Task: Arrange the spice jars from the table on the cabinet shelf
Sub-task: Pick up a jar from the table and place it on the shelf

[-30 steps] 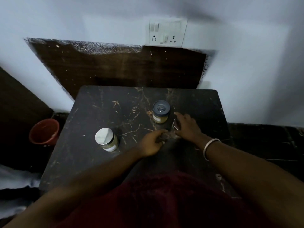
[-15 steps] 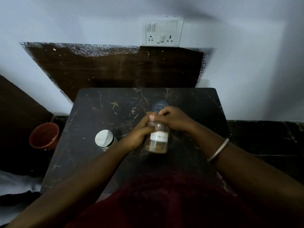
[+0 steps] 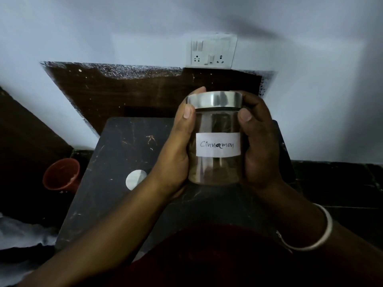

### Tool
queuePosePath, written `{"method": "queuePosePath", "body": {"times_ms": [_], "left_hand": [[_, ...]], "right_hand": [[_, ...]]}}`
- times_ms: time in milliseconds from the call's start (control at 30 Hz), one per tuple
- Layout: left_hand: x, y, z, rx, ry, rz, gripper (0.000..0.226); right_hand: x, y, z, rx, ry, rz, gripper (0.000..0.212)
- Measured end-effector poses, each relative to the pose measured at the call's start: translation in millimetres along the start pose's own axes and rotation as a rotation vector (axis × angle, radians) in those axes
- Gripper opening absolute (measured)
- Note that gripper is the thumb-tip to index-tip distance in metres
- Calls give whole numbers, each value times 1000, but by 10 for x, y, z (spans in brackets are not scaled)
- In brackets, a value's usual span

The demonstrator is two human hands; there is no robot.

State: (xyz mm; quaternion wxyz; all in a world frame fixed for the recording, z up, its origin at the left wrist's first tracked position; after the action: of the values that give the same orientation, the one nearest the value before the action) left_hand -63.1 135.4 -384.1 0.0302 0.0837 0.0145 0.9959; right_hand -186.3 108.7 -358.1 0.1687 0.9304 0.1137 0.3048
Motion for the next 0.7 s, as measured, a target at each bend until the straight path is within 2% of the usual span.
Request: {"method": "queuePosePath", "body": {"times_ms": [167, 367, 433, 533, 700], "left_hand": [[56, -18, 103, 3, -5, -22, 90], [97, -25, 111, -4, -28, -52, 99], [107, -25, 107, -16, -37, -56, 97], [99, -14, 83, -27, -32, -52, 80], [89, -11, 56, -50, -40, -42, 75]], "right_hand": [[30, -17, -85, -13, -2, 32, 42], [57, -32, -132, -15, 10, 53, 44], [62, -30, -136, -11, 19, 65, 43], [69, -26, -136, -6, 24, 77, 43], [77, -32, -137, 3, 24, 88, 39]]}}
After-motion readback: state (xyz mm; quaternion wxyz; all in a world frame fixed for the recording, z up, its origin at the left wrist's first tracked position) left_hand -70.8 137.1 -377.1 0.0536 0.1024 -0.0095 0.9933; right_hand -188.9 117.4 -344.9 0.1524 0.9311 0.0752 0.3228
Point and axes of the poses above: each hand's wrist, its own y-axis towards the middle knuckle, its own x-axis out of the palm, z = x × y, the point moved 9 cm from there along y, towards the middle knuckle, and after that the axes turned 14 degrees about y, right-handed, at the moved point
